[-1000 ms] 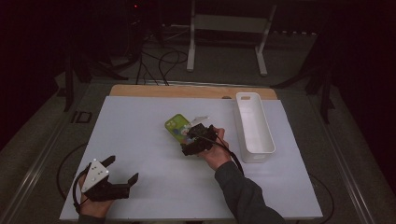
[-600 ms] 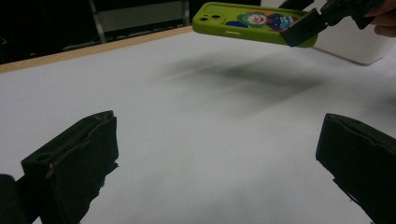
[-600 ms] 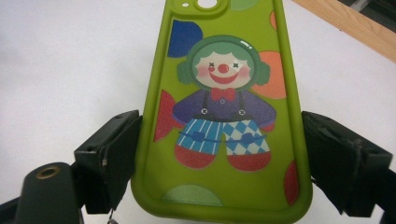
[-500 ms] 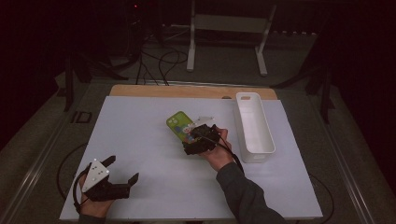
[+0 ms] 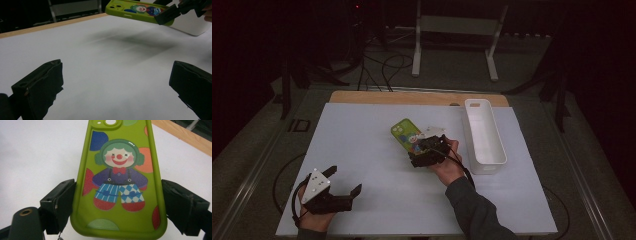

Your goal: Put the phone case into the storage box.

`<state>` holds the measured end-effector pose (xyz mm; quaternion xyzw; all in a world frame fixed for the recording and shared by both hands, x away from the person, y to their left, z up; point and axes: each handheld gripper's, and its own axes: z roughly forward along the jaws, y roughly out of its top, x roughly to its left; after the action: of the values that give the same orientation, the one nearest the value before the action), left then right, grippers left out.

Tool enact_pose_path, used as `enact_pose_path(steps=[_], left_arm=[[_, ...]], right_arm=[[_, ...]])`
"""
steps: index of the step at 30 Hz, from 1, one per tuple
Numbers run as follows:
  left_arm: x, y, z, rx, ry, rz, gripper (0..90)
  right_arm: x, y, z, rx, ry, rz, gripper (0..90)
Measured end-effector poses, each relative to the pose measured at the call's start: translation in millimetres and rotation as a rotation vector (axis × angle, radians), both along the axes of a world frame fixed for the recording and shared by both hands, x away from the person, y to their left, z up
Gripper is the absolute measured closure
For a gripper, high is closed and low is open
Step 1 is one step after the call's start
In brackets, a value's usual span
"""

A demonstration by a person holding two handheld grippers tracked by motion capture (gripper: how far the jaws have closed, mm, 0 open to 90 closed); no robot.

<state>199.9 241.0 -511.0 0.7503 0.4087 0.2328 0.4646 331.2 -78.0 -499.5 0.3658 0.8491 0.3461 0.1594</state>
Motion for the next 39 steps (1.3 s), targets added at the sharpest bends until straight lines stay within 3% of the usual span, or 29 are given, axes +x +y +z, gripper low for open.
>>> enact_pose_path(steps=[24,39], left_arm=[[22.7,-11.7,19.7,-0.041,0.03,0.011,0.0],[49.3,-27.9,27.6,-0.089,0.078,0.009,0.0]], right_arm=[[-9.1,-6.9,11.2,0.053,-0.053,-0.009,15.4],[-14.5,-14.7,14.1,0.09,-0.089,-0.019,15.4]])
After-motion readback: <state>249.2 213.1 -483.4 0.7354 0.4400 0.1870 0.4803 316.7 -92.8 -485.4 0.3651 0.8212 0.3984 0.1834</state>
